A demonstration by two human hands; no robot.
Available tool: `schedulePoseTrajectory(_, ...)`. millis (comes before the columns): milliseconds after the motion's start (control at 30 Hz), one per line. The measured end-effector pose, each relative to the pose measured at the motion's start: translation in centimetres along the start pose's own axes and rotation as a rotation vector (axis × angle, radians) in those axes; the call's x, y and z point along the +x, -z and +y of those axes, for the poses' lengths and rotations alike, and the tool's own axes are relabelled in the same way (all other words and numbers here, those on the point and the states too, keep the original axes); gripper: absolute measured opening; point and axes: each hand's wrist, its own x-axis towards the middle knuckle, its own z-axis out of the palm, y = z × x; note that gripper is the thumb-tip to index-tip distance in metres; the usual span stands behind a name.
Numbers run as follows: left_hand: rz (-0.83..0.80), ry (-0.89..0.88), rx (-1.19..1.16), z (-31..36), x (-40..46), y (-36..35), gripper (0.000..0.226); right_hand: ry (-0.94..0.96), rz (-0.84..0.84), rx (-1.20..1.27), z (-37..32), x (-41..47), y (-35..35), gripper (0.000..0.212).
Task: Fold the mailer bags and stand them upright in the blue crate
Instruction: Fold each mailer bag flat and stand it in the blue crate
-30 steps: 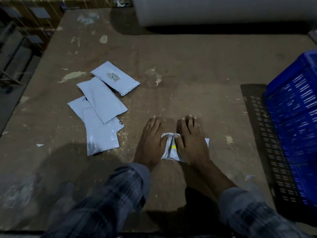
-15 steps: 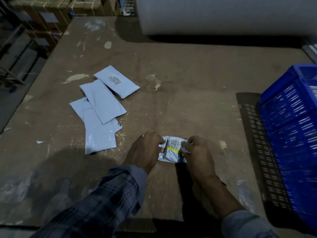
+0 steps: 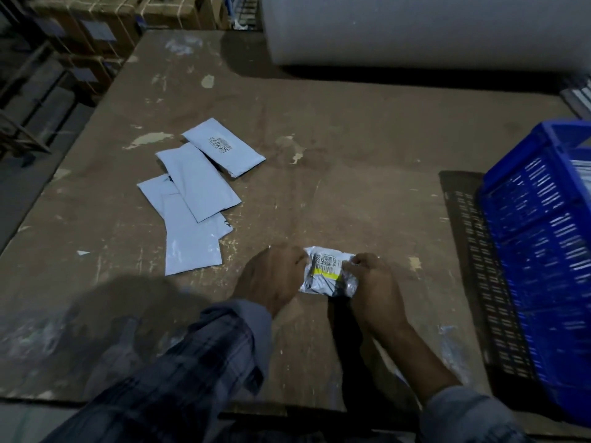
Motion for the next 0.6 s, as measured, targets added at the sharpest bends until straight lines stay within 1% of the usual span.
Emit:
schedulePoseTrajectory(67,0.059,0.066,-0.026,0.8,1.4,0.5,0.034,-0.106,0.045,-0.018,0.1,2.0,0.0,0.024)
schedulePoseTrajectory(100,0.088,0.074,-0.022,1.0,1.9,0.2,0.041,-0.146,0.088,-0.022,-0.2,2.9,-0.2,0.024)
schedulePoseTrajectory(133,0.114,0.089,0.033,0.8,2.2,-0.6,0.047,-0.161,0.123,-0.053,-0.4,3.6,-0.8,0.028)
schedulePoseTrajectory(200,0.174,0.163,0.189,0.3,2.4,-3.2,0.050,-0.166,0.160,-0.162,-0.5,4.2,-2.6,0.047)
schedulePoseTrajectory(267,0.210,0.210,0.229,-0.1,2.0,-5.0,0.053,-0.185,0.145,-0.240,0.0,4.0,-4.2,0.067)
schedulePoseTrajectory(333,0.192,0.179,0.285,-0.5,1.9,-5.5,0.058,-0.177,0.122,-0.267,0.7,3.7,-5.2,0.075)
schedulePoseTrajectory(400,0.158,0.127,0.363,-0.4,2.0,-5.1,0.064,-0.123,0.090,-0.303,0.9,4.2,-5.4,0.078)
schedulePoseTrajectory(500,0.118,0.111,0.402,0.0,2.7,-5.2,0.074,-0.061,0.021,-0.327,1.4,5.6,-5.3,0.076)
schedulePoseTrajectory(600,0.083,0.087,0.428,0.1,3.0,-5.2,0.075,-0.021,-0.025,-0.355,1.7,6.3,-5.1,0.073)
